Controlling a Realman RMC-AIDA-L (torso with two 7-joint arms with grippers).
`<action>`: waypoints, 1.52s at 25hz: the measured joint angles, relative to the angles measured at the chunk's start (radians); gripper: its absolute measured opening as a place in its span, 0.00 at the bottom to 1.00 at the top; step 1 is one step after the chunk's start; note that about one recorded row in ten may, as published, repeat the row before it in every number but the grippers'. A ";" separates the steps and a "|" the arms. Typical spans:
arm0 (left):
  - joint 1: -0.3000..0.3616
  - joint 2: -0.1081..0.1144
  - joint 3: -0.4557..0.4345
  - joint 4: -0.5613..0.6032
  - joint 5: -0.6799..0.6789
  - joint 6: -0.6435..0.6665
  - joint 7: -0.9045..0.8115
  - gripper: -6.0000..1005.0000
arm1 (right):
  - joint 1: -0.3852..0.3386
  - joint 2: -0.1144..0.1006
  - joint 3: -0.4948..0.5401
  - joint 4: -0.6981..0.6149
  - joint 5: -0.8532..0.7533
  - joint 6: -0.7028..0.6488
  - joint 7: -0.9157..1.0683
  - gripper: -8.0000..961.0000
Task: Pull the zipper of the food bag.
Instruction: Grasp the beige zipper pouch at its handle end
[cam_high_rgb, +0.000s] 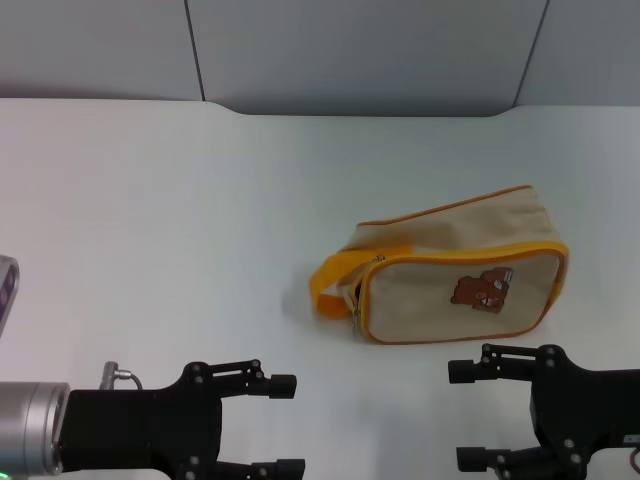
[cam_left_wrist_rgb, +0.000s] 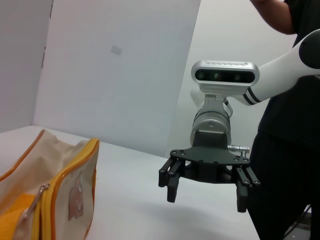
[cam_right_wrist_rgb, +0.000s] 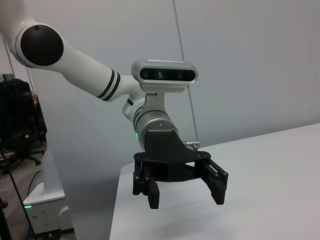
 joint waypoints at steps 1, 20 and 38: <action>0.000 0.000 0.000 0.000 0.000 0.000 0.000 0.81 | 0.001 0.001 0.000 0.001 0.000 0.000 -0.003 0.85; 0.005 0.000 -0.001 0.001 -0.003 -0.002 0.011 0.80 | -0.001 0.004 0.009 0.002 0.001 -0.006 -0.023 0.85; -0.052 -0.047 -0.161 -0.191 -0.115 -0.188 0.238 0.79 | -0.040 -0.014 0.046 -0.003 -0.003 0.001 -0.023 0.85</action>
